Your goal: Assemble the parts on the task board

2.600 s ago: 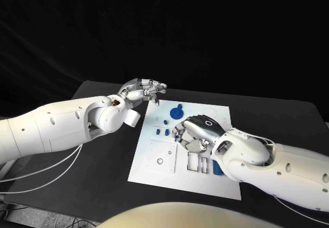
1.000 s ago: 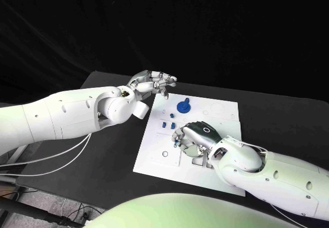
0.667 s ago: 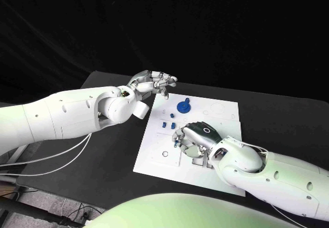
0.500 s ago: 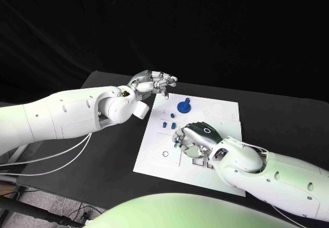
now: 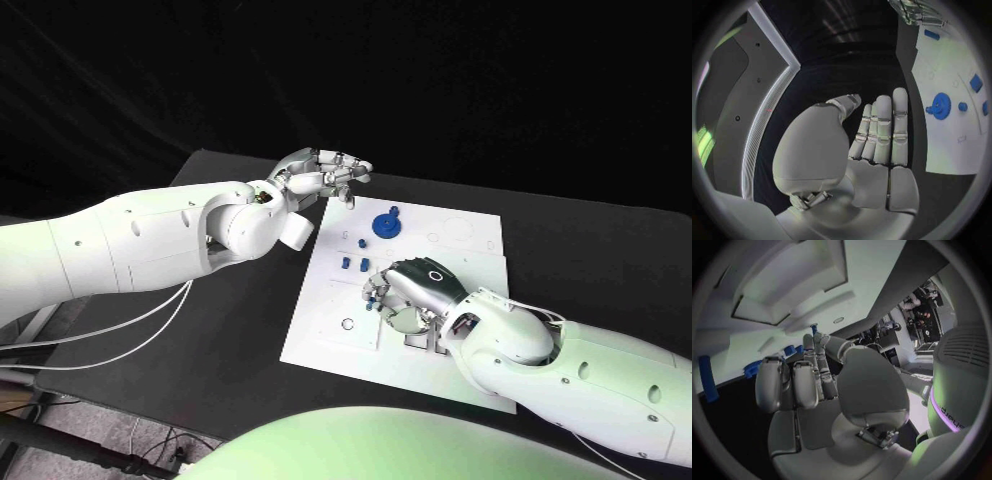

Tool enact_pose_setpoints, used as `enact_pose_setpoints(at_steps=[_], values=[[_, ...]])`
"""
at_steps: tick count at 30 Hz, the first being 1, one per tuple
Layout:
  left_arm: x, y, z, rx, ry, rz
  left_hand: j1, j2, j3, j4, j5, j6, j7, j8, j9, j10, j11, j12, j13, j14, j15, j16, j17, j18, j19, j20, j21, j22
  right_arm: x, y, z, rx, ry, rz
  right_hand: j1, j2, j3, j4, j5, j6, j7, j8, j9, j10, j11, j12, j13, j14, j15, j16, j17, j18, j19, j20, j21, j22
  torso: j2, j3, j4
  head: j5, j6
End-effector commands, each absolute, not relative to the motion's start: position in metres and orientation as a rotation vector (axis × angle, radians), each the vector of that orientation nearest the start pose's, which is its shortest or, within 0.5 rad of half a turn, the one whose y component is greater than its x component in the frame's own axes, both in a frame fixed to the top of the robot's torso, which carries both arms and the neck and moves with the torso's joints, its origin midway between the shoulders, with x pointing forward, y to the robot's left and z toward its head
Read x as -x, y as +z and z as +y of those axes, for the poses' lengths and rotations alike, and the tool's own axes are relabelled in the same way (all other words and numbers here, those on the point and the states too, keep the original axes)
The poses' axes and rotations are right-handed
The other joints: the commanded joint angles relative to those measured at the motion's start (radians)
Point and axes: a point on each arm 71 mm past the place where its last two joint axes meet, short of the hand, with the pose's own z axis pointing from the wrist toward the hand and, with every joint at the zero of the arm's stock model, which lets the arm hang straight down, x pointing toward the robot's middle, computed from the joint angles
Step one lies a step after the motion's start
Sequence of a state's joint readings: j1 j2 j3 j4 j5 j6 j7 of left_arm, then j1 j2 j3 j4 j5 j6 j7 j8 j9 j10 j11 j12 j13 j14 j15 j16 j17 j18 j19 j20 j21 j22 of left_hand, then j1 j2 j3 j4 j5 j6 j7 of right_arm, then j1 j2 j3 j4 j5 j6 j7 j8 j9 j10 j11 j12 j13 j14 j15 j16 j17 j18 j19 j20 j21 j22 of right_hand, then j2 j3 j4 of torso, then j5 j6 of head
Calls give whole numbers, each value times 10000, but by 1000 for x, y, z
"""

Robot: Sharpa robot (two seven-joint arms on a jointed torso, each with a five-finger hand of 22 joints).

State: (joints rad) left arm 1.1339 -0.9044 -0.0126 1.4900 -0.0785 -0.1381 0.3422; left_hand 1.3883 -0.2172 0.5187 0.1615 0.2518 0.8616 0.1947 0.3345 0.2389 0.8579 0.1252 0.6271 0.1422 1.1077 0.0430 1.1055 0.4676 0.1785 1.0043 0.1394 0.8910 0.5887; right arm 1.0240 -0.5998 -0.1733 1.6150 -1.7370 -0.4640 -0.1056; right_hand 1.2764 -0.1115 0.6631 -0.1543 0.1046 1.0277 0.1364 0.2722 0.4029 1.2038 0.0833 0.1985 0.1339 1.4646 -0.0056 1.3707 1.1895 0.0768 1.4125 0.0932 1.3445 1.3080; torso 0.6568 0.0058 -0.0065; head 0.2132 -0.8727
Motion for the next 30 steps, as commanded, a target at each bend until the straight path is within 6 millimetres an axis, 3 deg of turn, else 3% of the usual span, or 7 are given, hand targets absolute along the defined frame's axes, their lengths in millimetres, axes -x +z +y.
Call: enact_pose_setpoints(at_steps=[1, 30], values=[[-482, -202, 238, 10917, -15955, 15489, 46, 12, -69, 15, -19, -71, -7, -48, -10, -80, 13, -59, -9, -34, 40, -60, -9, 62, 76, -8, -31, -5, -375, -273, -51, 5251, 9503, 16065, -52, 35, 28, 5, 33, 15, 71, 57, 7, 86, -145, 50, 8, 390, -41, 46, -10, -115, 17, 14, -29, 595, 1, 1, 1, -17, 1], [-481, -202, 238, 10929, -15953, 15536, 50, 16, -80, 20, -20, -70, -5, -47, -8, -91, 16, -59, -12, -35, 43, -65, -13, 62, 86, -5, -50, -20, -374, -280, -49, 5672, 9256, 16582, -166, -15, -27, 43, -8, -76, 86, 33, 32, 7, -121, -2, 30, 363, -22, 10, -104, -85, -68, 32, -131, 521, 3, -5, 3, -9, 1]])
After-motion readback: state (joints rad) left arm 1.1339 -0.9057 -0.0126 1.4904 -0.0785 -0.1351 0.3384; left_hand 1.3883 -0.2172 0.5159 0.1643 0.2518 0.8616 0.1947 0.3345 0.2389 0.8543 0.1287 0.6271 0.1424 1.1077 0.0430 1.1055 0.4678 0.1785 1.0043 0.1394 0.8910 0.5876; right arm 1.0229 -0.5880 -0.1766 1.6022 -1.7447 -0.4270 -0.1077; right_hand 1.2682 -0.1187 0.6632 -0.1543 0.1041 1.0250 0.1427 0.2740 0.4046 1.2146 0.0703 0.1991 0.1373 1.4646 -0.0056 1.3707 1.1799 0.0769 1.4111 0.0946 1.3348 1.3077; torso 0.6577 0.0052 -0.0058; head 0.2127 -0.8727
